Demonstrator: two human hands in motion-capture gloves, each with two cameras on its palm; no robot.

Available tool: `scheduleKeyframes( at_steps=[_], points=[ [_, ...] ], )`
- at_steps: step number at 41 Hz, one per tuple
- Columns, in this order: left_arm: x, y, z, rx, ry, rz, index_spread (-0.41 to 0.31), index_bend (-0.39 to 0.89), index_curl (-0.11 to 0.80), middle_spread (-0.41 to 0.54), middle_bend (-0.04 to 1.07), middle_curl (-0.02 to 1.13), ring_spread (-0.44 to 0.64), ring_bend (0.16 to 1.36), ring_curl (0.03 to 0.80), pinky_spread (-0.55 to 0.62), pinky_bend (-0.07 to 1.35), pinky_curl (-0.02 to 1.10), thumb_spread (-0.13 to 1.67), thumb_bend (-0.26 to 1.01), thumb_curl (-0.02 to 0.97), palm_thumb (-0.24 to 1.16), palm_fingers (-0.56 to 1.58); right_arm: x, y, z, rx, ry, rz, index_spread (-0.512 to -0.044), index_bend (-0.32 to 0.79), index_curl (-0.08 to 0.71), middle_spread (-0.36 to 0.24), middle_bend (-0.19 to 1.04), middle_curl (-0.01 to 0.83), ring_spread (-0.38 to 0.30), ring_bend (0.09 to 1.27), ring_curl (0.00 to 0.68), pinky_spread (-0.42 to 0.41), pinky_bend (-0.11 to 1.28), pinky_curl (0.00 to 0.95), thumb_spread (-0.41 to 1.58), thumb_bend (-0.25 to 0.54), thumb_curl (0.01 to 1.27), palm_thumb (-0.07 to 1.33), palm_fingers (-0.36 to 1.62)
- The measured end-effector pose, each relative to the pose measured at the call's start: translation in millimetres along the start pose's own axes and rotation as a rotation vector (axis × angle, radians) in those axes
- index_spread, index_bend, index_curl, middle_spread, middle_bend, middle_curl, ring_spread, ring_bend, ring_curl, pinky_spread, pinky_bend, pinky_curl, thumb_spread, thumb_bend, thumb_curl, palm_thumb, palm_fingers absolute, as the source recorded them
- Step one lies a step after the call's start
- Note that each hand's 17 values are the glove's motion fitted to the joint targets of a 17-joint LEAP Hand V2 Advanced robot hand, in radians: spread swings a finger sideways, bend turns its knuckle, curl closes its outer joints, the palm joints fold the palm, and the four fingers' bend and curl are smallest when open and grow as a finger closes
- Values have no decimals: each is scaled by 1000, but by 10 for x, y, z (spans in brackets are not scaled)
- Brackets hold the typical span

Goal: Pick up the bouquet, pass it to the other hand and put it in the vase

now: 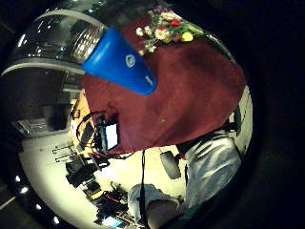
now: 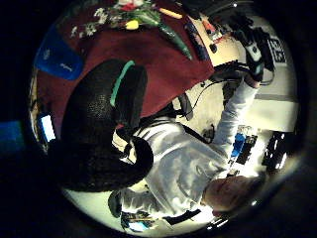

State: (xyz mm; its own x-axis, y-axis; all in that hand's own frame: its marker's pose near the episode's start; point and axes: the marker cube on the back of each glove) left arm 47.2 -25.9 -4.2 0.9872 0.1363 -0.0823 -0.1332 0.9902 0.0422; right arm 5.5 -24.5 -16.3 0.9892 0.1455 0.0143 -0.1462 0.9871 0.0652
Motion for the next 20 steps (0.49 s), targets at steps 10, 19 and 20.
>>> scheduleKeyframes(
  at_steps=[10, 19, 20],
  points=[
    [188, -78, -24, 60, -15, 15, 8, 155, 260, 307, 188, 210, 406, 594, 230, 387, 434, 284, 1218, -12, 244, 257, 118, 243, -462, 398, -83, -18, 184, -241, -7, 20, 112, 224, 293, 106, 766, 337, 193, 910, 400, 1124, -13, 234, 337, 358],
    [224, -68, 54, 16, -36, 17, 7, 150, 268, 298, 188, 234, 399, 599, 238, 387, 429, 297, 1223, -15, 258, 256, 124, 577, -797, 1306, -204, -98, 292, -224, 16, 5, 128, 247, 325, 87, 810, 359, 157, 950, 406, 1073, -26, 255, 303, 349],
    [219, -66, 66, 10, -35, 15, 7, 150, 269, 298, 187, 236, 400, 603, 240, 387, 428, 298, 1224, -15, 258, 257, 124, 596, -802, 1401, -206, -110, 299, -220, 18, 4, 128, 257, 330, 80, 812, 359, 155, 948, 404, 1069, -24, 259, 306, 355]
  ],
)
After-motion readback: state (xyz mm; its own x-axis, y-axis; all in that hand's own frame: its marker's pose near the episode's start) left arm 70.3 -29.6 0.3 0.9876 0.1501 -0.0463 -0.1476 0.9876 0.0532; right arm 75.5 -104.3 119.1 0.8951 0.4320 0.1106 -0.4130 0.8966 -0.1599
